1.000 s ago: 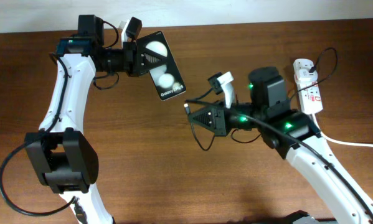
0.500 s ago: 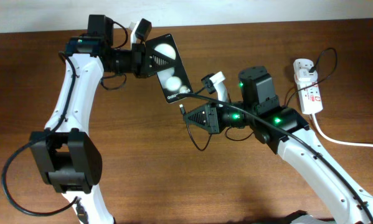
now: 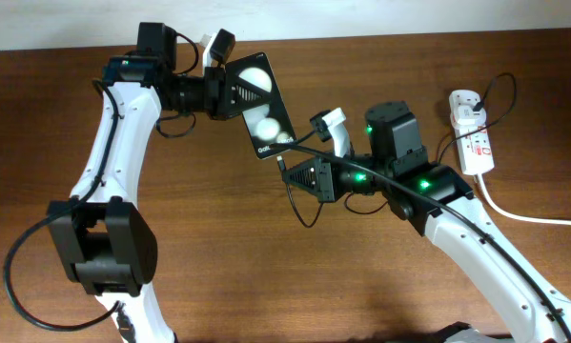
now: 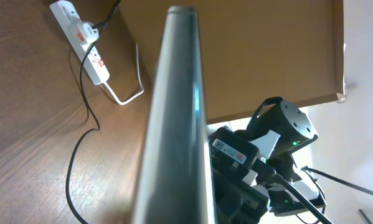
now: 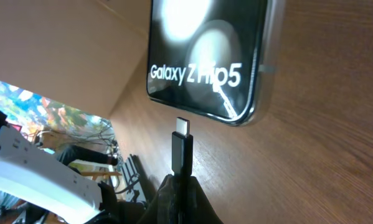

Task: Plug charger to phone and switch on socket
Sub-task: 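Lift the USB-C plug with the right gripper toward the phone's bottom port, then lower the phone with the left gripper onto the upright USB-C plug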

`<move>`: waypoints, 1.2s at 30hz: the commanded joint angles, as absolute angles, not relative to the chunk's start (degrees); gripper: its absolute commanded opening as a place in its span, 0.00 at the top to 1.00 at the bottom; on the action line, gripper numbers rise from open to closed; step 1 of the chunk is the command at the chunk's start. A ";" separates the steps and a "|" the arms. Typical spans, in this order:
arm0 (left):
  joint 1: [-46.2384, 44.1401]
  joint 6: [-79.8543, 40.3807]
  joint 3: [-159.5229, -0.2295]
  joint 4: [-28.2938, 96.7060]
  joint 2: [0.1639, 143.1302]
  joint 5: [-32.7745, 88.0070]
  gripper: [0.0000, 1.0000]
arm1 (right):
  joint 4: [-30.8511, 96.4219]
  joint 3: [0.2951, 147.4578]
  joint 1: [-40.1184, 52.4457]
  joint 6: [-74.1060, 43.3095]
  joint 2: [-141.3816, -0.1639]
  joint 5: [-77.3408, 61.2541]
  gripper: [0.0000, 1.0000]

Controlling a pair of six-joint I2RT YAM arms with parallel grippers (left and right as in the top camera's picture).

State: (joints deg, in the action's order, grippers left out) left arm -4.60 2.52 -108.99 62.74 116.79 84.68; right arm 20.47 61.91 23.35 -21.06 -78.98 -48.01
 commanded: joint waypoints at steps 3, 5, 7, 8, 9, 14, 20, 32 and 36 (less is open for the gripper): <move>-4.80 2.20 -109.89 62.61 115.39 87.24 1.00 | 19.44 61.76 23.62 -21.54 -79.26 -47.07 0.96; -4.80 2.20 -109.89 62.61 115.39 87.24 1.00 | 19.42 61.76 23.62 -21.54 -79.24 -47.07 0.96; -4.80 2.20 -109.89 62.61 115.39 87.26 1.00 | 19.42 61.76 23.59 -21.54 -79.26 -47.05 0.96; -4.91 2.20 -109.89 62.61 115.39 87.26 1.00 | 19.42 61.76 23.59 -21.54 -79.26 -46.98 0.96; -5.10 2.20 -109.89 62.61 115.39 87.26 1.00 | 19.42 61.76 23.59 -21.54 -79.26 -46.89 0.96; -5.65 2.20 -109.89 62.59 115.39 87.24 1.00 | 19.44 61.76 23.62 -21.54 -79.26 -46.89 0.96; -5.65 2.22 -109.89 62.59 115.39 87.24 1.00 | 19.40 61.76 23.59 -21.54 -79.26 -46.59 0.96; -5.65 2.20 -109.89 62.63 115.39 85.69 1.00 | 16.78 61.76 23.57 -21.56 -79.24 -46.24 0.96; -5.87 2.20 -109.89 62.63 115.39 85.69 1.00 | 15.55 61.76 23.55 -21.58 -79.24 -46.22 0.96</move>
State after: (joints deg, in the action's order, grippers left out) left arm -5.04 2.35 -108.99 62.48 116.79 84.42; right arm 17.74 61.58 23.35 -21.76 -78.98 -47.40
